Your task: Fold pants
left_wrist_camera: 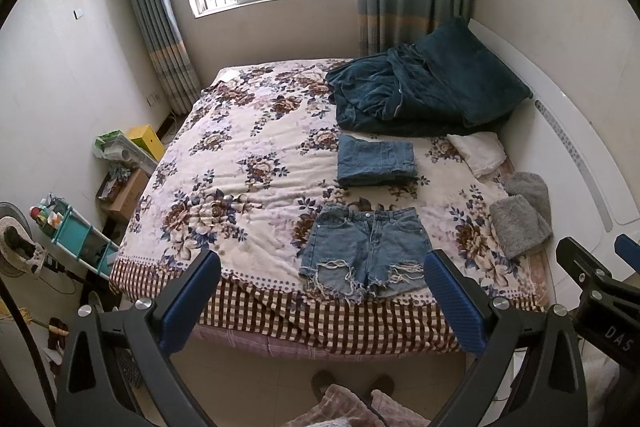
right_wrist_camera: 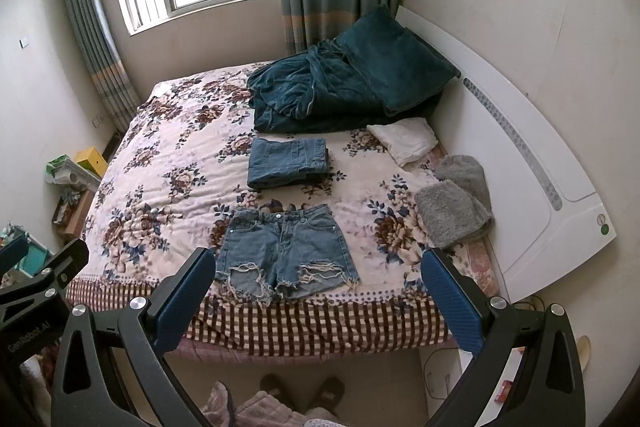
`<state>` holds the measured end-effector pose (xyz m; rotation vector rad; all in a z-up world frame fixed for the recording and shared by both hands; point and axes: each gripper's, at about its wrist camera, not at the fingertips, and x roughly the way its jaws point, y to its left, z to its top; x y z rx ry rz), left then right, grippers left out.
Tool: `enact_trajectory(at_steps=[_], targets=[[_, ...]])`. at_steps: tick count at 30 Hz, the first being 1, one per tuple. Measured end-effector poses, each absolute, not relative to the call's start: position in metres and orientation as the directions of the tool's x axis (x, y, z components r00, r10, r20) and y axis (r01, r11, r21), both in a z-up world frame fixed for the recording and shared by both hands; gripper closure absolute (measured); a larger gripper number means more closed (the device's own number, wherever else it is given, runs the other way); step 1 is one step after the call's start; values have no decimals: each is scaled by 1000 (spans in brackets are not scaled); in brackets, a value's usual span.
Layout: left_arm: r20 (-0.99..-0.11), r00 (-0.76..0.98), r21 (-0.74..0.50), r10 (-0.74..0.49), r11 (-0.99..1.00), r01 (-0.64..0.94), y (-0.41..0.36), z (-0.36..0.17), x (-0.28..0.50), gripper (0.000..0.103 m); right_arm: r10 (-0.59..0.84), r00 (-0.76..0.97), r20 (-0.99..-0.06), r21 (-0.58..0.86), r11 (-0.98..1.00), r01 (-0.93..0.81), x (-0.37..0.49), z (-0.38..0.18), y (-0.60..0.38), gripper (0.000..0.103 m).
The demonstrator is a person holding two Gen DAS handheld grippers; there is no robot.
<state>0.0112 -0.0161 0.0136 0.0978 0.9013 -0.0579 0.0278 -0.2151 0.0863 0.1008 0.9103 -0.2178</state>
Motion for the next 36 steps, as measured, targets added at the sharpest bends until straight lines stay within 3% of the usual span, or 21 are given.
enact_trajectory(at_steps=[23, 30, 36], targets=[[-809, 587, 53, -29, 991, 122, -16, -4, 29, 0, -197, 548, -813, -33, 955, 294, 42, 64, -206, 0], [-828, 560, 59, -16, 992, 115, -12, -46, 66, 0, -221, 496, -840, -59, 946, 320, 84, 17, -208, 0], [-858, 511, 105, 58, 992, 63, -28, -98, 106, 0, -173, 412, -894, -51, 956, 290, 139, -61, -238, 0]])
